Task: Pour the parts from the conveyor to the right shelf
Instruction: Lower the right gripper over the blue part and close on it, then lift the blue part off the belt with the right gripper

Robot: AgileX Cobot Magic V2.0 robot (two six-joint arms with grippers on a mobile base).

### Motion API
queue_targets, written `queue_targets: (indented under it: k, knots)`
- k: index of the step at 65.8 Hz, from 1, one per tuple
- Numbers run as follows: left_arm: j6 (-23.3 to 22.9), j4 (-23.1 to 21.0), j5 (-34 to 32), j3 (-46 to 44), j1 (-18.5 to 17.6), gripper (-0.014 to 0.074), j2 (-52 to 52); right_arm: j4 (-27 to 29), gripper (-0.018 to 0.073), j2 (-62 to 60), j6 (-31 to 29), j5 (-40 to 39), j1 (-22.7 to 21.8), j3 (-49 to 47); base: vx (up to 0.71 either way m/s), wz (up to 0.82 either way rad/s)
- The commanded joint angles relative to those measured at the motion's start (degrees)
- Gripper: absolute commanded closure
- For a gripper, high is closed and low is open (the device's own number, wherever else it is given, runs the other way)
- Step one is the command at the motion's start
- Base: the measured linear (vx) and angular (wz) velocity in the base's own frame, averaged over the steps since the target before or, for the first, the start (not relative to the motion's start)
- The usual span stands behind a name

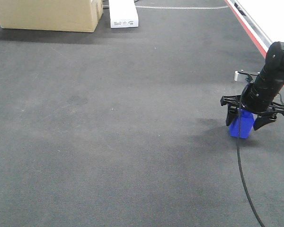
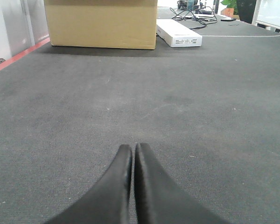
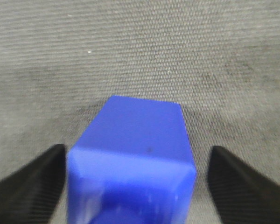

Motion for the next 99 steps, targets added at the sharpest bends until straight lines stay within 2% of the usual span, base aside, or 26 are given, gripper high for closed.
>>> queue_targets:
  k: [1, 13, 30, 38, 47, 56, 86, 99]
  knots:
    - [-0.49, -0.45, -4.1, -1.1, 0.16, 0.0603, -0.79, 0.19, 0.0187, -3.44, -0.46, -0.74, -0.12, -1.61, 0.0, 0.0]
    - [-0.49, -0.45, -4.1, -1.1, 0.16, 0.0603, -0.79, -0.08, 0.0577, -4.08, -1.47, -0.68, -0.12, -1.61, 0.0, 0.0]
    - [-0.49, -0.45, -4.1, -1.1, 0.16, 0.0603, -0.79, -0.03, 0.0566, -7.93, -3.07, -2.34, -0.12, -1.61, 0.0, 0.0]
    - [-0.49, -0.45, -4.1, -1.1, 0.16, 0.0603, -0.79, -0.05, 0.0565, -13.1, -6.54, -3.02, 0.64, -1.48, 0.0, 0.0]
    - [-0.49, -0.45, -4.1, -1.1, 0.16, 0.0603, -0.79, 0.01, 0.0564, -21.84, -7.67, -8.74, 2.91, 2.15, 0.0, 0.0]
    - [-0.49, -0.45, -4.1, -1.1, 0.16, 0.0603, -0.79, 0.06, 0.0564, -32.94, -6.59, -17.32, 4.66, 11.27, 0.0, 0.0]
    - [-0.49, -0.45, -4.1, -1.1, 0.16, 0.0603, -0.79, 0.41, 0.0564, -78.75, -8.84, -45.41, 4.5, 50.91, 0.0, 0.0]
    - [-0.49, -0.45, -4.1, -1.1, 0.16, 0.0603, -0.79, -0.71, 0.0564, -98.84, -8.84, -49.79, 4.5, 66.3, 0.0, 0.0]
